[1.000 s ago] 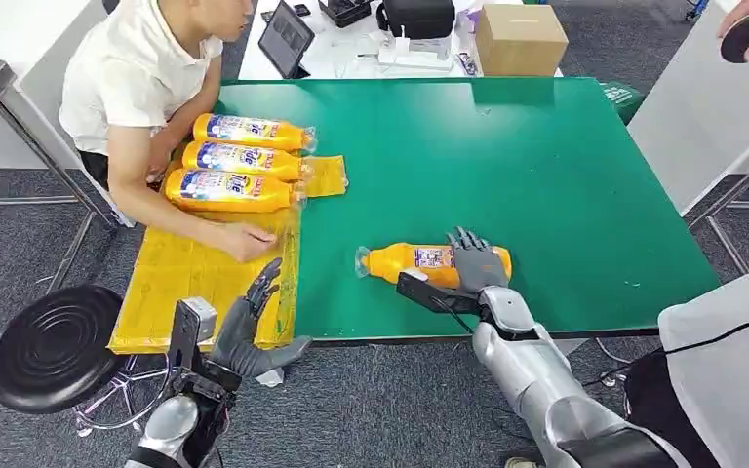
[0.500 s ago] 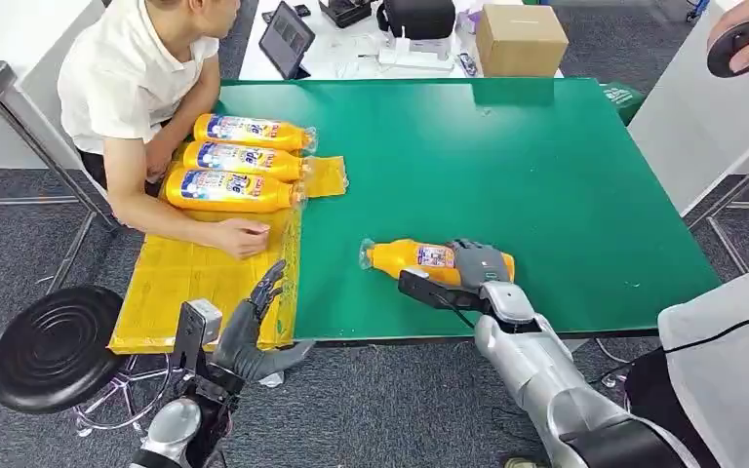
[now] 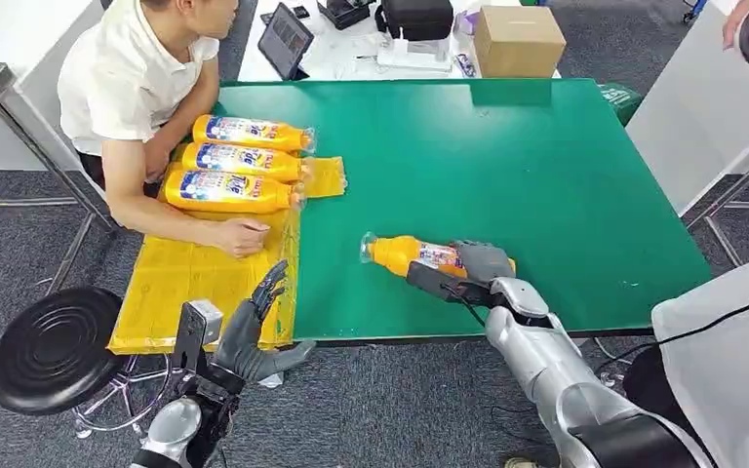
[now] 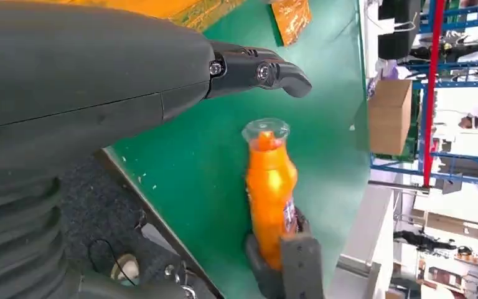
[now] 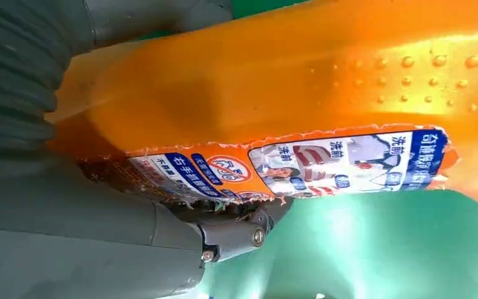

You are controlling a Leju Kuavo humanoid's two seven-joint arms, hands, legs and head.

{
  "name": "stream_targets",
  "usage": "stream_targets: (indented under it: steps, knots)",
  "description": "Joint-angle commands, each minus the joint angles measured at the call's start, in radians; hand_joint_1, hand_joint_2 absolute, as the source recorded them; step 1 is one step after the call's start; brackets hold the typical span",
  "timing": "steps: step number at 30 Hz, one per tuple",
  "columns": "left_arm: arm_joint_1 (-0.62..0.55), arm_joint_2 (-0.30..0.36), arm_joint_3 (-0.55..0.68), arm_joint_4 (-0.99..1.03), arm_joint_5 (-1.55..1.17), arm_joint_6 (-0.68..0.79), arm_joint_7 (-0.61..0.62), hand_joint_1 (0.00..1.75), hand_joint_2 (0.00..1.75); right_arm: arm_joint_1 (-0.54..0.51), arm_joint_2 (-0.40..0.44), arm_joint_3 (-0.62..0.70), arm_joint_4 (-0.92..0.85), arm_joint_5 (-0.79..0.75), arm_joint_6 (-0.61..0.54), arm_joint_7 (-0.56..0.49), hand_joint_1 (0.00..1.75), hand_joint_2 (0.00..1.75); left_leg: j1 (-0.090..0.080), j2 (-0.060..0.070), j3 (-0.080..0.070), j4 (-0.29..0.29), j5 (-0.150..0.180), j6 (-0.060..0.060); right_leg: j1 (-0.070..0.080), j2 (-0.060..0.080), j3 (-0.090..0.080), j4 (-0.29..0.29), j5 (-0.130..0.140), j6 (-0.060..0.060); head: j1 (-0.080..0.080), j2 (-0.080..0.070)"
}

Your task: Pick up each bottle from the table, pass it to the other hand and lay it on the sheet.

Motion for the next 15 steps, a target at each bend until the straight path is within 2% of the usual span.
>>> stream_targets:
  steps: [1, 6, 8, 11, 15]
  knots:
    - [0.014, -0.010, 0.018, -0.001, 0.136, -0.019, 0.020, 0.00, 1.75, 0.110, 0.052, -0.065, -0.064, -0.192, -0.022, -0.188, 1.75, 1.75, 0.001, 0.003, 0.005, -0.002, -0.001, -0.002, 0.002, 0.002, 0.004, -0.002, 0.000, -0.002, 0.000, 0.000]
    - [0.014, -0.009, 0.018, -0.002, 0.137, -0.019, 0.020, 0.00, 1.75, 0.109, 0.050, -0.065, -0.064, -0.192, -0.022, -0.188, 1.75, 1.75, 0.001, 0.001, 0.004, -0.001, -0.001, -0.002, 0.001, 0.001, 0.004, -0.002, 0.000, -0.002, 0.000, 0.000]
    - [0.027, -0.004, 0.015, -0.019, 0.204, -0.022, 0.033, 0.00, 1.75, 0.144, 0.066, -0.071, -0.138, -0.287, -0.003, -0.265, 1.75, 1.75, 0.001, 0.002, 0.004, -0.001, -0.001, -0.001, 0.001, 0.002, 0.003, -0.001, 0.000, -0.001, 0.000, 0.000]
    - [0.059, -0.004, 0.007, -0.054, 0.268, -0.008, 0.043, 0.00, 1.75, 0.235, 0.093, -0.030, -0.328, -0.378, -0.006, -0.319, 1.75, 1.75, 0.002, 0.003, 0.005, -0.002, -0.001, -0.002, 0.002, 0.002, 0.005, -0.002, -0.001, -0.002, 0.000, 0.000]
    - [0.058, 0.001, -0.012, -0.062, 0.291, -0.013, 0.032, 0.00, 1.75, 0.273, 0.097, 0.050, -0.448, -0.425, 0.034, -0.324, 1.75, 1.75, 0.001, 0.003, 0.002, -0.001, -0.002, -0.002, 0.001, 0.002, 0.001, 0.000, -0.001, -0.002, 0.000, 0.000]
